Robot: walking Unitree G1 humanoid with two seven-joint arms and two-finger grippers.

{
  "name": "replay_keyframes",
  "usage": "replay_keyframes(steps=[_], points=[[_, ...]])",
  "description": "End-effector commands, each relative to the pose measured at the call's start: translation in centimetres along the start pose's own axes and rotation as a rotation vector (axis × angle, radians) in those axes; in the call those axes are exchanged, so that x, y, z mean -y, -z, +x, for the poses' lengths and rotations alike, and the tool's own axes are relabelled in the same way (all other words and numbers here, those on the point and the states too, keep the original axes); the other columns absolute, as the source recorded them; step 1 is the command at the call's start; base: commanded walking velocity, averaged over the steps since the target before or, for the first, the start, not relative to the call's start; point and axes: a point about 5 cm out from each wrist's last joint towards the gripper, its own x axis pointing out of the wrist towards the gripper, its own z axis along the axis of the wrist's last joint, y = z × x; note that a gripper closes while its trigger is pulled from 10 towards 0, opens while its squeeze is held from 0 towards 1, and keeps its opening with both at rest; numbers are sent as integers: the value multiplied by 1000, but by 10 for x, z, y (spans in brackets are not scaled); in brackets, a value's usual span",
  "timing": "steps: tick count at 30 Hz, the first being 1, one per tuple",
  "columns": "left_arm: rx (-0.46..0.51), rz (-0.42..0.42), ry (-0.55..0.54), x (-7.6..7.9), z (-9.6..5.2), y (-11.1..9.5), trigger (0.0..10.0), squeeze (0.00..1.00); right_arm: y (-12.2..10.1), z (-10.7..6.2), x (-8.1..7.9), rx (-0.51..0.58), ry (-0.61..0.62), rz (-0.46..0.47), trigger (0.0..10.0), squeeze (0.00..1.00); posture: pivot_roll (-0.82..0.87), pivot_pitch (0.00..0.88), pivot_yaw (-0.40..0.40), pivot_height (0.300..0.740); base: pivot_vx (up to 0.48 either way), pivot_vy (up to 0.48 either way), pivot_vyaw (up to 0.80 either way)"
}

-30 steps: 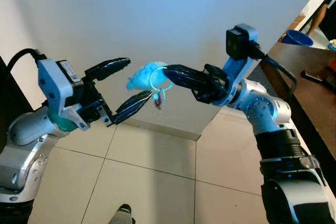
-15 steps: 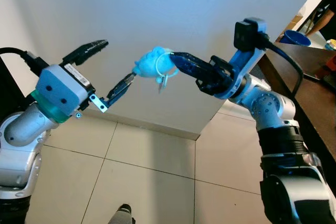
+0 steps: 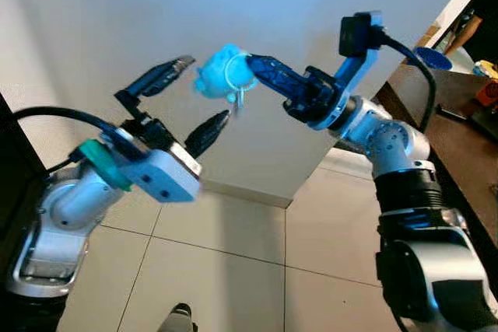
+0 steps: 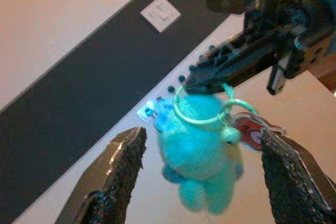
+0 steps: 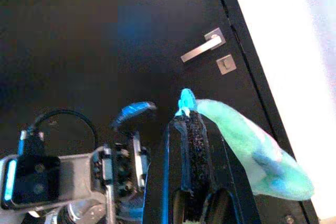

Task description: Hang keys on a hook

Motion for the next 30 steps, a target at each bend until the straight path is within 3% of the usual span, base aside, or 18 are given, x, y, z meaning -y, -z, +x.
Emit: replay_keyframes(steps=[1, 2, 4, 7, 8, 13, 15, 16, 19, 25, 28, 30], points=[[8, -60, -31, 5, 4, 1, 10000, 0, 1, -3, -6, -9, -55, -5, 10000, 0, 265, 3, -117, 740, 0, 0, 0], [8, -60, -31, 5, 4, 1, 10000, 0, 1, -3, -6, -9, -55, -5, 10000, 0, 265, 3, -117, 740, 0, 0, 0], [-14, -230, -139, -1, 2, 9, 10000, 0, 3, -8, -12, -20, -112, -8, 10000, 0, 261, 3, -114, 740, 0, 0, 0], [-20, -277, -166, -3, 1, 11, 10000, 0, 2, -9, -12, -18, -121, -5, 10000, 0, 259, 3, -113, 740, 0, 0, 0], [-24, -328, -165, -5, -3, 14, 10000, 0, -1, -13, -14, -13, -136, -6, 10000, 0, 259, 4, -113, 740, 0, 0, 0], [-28, -373, -151, -10, -10, 18, 10000, 0, -6, -19, -17, -11, -154, -11, 10000, 0, 256, 4, -111, 740, 0, 0, 0], [-9, -455, -144, -13, -14, 18, 10000, 0, -9, -23, -18, -13, -155, -15, 10000, 0, 258, 5, -113, 740, 0, 0, 0], [-9, -455, -144, -13, -14, 18, 10000, 0, -9, -23, -18, -13, -155, -15, 10000, 0, 258, 5, -113, 740, 0, 0, 0], [50, -579, -17, -2, -16, 6, 10000, 0, -10, -22, -18, -21, -159, -16, 10000, 0, 261, 4, -114, 740, 0, 0, 0], [65, -653, 104, 13, -19, 0, 10000, 0, -9, -21, -19, -41, -173, -14, 10000, 0, 262, 5, -115, 740, 0, 0, 0], [96, -759, 206, 20, -24, -7, 10000, 0, -7, -22, -21, -79, -197, -9, 10000, 0, 257, 3, -114, 740, 0, 0, 0], [105, -782, 214, 18, -25, -7, 10000, 0, -7, -23, -22, -105, -213, -5, 10000, 0, 254, 4, -111, 740, 0, 0, 0]])
